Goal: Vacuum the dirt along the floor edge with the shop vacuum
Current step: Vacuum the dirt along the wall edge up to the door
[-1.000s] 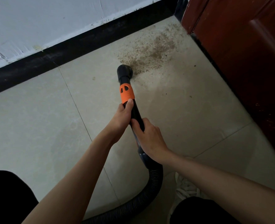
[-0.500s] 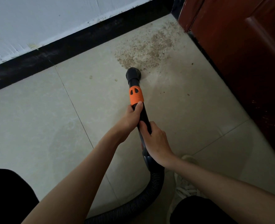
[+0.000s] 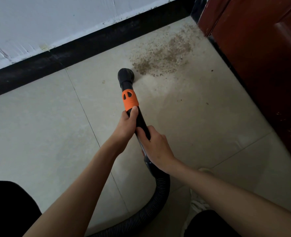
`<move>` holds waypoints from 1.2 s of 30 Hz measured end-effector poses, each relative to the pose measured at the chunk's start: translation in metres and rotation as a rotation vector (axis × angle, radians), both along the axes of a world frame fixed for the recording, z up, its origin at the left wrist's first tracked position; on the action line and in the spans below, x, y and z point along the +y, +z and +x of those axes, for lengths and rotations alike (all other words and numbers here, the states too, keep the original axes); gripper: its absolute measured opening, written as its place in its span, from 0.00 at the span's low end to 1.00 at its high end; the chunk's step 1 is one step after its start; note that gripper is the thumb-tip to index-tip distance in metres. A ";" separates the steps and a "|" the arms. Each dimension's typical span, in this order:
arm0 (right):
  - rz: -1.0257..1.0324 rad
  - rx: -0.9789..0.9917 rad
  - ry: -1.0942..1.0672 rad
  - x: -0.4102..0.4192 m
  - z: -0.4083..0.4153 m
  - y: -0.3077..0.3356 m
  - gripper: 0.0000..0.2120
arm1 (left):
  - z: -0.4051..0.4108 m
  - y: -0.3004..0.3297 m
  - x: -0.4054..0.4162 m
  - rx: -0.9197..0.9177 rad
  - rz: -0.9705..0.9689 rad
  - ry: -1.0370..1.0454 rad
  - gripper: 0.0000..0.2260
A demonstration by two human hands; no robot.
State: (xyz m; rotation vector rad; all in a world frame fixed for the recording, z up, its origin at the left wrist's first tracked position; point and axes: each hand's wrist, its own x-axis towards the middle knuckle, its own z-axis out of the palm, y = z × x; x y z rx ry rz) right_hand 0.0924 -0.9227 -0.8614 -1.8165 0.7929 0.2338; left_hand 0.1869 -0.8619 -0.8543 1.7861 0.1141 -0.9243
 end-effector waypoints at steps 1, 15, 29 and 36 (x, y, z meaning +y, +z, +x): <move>-0.004 0.000 0.008 0.000 -0.001 0.000 0.29 | -0.002 0.000 0.002 0.003 -0.010 0.007 0.16; -0.023 0.026 -0.078 -0.012 -0.025 0.000 0.18 | -0.017 0.006 -0.015 0.096 0.005 -0.112 0.20; 0.223 0.167 0.113 0.021 -0.067 0.038 0.16 | -0.085 0.021 0.051 0.166 -0.032 0.282 0.11; -0.103 0.207 -0.119 0.034 -0.097 0.041 0.18 | -0.093 0.028 0.027 0.192 -0.129 -0.107 0.12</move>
